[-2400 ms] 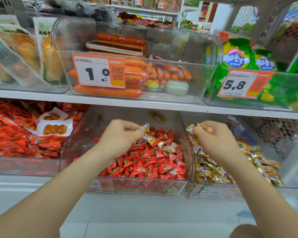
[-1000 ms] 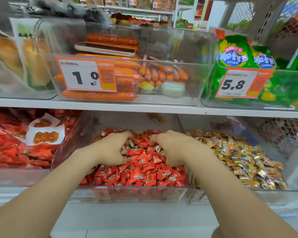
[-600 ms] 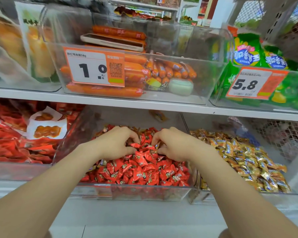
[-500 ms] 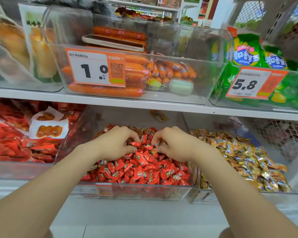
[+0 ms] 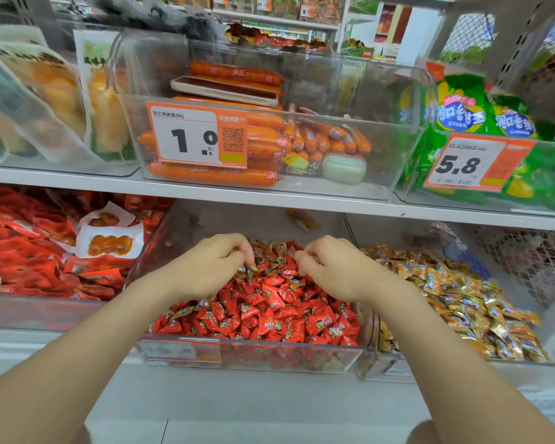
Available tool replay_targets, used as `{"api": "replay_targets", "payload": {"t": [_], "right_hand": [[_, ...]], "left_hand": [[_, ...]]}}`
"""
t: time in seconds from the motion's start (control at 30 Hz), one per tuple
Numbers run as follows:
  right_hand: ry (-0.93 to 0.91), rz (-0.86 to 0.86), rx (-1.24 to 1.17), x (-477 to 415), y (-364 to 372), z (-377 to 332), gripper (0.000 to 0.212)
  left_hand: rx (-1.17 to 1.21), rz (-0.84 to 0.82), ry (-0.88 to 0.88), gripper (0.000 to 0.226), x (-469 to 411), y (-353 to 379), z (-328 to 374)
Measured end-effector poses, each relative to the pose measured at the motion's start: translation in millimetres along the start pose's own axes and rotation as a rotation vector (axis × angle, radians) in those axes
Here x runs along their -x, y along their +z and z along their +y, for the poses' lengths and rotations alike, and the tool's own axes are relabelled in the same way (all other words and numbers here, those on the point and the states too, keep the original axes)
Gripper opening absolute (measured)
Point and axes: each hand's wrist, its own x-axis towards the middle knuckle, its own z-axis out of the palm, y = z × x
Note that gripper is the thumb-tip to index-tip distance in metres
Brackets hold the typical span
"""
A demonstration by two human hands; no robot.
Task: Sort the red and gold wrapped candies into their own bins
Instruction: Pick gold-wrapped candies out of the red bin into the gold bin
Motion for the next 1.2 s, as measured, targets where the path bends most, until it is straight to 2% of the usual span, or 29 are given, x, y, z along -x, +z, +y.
{"api": "replay_targets", "payload": {"t": [0.07, 0.13, 0.2, 0.3, 0.37, 0.43, 0.5, 0.63, 0.73, 0.8, 0.87, 0.97, 1.03, 1.1, 1.2], "right_hand": [[-0.020, 0.018, -0.013, 0.5, 3.6, -0.1, 0.049], [-0.025, 0.012, -0.057, 0.3, 5.2, 0.1, 0.035], [-0.017, 0.011, 0.000, -1.4, 3.2, 1.0, 0.028], [0.018, 0.002, 0.040, -4.7, 5.2, 1.8, 0.029], [0.063, -0.004, 0.094, -7.1, 11.4, -1.1, 0.041], [0.093, -0.041, 0.144, -11.2, 17.8, -1.3, 0.048], [0.112, -0.085, 0.123, -13.2, 19.1, -0.9, 0.045], [0.138, -0.091, 0.065, -13.0, 16.0, -3.0, 0.031], [0.173, -0.049, 0.083, -9.2, 14.3, -7.1, 0.019], [0.189, -0.007, 0.087, -6.0, 13.2, -9.7, 0.025], [0.180, 0.024, 0.066, -3.1, 10.7, -11.1, 0.028], [0.110, 0.023, 0.031, 0.1, 6.0, -9.4, 0.013], [0.067, 0.016, 0.025, 0.4, 4.5, -8.1, 0.007], [0.049, 0.032, 0.017, -0.4, 4.2, -6.9, 0.010], [0.060, 0.082, -0.010, -1.7, 3.0, -9.1, 0.015]], "left_hand": [[0.021, 0.002, 0.004, 0.021, 1.8, -3.1, 3.7], [0.008, 0.028, 0.023, 0.018, 2.3, -5.1, 3.6], [-0.022, 0.074, 0.052, 0.016, 2.0, -5.6, 0.2], [-0.168, 0.064, 0.077, 0.018, 2.3, -8.4, -7.2], [-0.294, -0.009, 0.049, 0.020, 5.0, -13.4, -10.2], [-0.334, -0.053, -0.004, 0.013, 9.2, -18.7, -12.1], [-0.345, -0.074, -0.056, 0.006, 13.1, -22.3, -13.5], [-0.414, -0.150, -0.123, 0.034, 18.0, -19.2, -19.5], [-0.387, -0.166, -0.153, 0.029, 21.2, -19.2, -16.8], [-0.378, -0.197, -0.163, 0.022, 23.2, -19.8, -14.9], [-0.402, -0.221, -0.178, 0.027, 26.4, -20.5, -12.4], [-0.494, -0.256, -0.205, 0.036, 31.1, -22.5, -10.6], [-0.483, -0.295, -0.199, 0.030, 33.9, -23.6, -8.8], [-0.431, -0.277, -0.192, 0.024, 36.6, -24.9, -6.4], [-0.315, -0.123, -0.174, 0.028, 37.8, -29.2, -7.1]]}}
